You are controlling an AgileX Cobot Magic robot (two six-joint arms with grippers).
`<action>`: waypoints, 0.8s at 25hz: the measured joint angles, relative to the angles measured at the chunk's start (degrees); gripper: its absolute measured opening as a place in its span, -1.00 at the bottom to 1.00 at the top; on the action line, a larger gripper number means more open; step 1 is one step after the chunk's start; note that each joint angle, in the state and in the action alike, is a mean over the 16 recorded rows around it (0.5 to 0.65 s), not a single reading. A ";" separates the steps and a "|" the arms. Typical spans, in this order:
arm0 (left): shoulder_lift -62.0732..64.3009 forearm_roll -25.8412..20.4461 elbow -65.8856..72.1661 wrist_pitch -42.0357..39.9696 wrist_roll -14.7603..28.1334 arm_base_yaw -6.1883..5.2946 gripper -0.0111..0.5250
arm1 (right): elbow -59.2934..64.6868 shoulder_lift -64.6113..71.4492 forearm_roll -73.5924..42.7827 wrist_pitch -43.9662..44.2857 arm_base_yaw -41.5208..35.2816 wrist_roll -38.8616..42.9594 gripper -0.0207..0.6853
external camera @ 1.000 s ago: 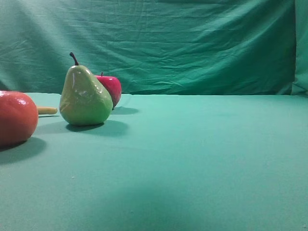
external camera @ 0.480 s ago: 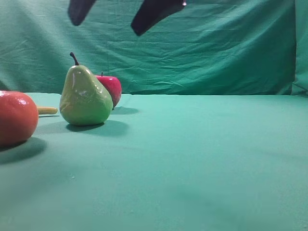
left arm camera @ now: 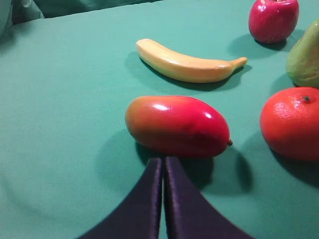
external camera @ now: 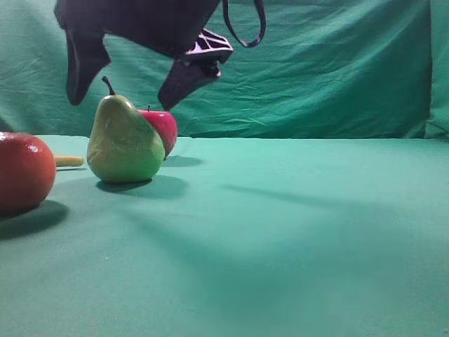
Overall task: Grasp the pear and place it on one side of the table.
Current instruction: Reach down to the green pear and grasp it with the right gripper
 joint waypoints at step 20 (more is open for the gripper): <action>0.00 0.00 0.00 0.00 0.00 0.00 -0.96 | 3.54 -16.50 -0.53 10.37 -12.30 -0.06 0.46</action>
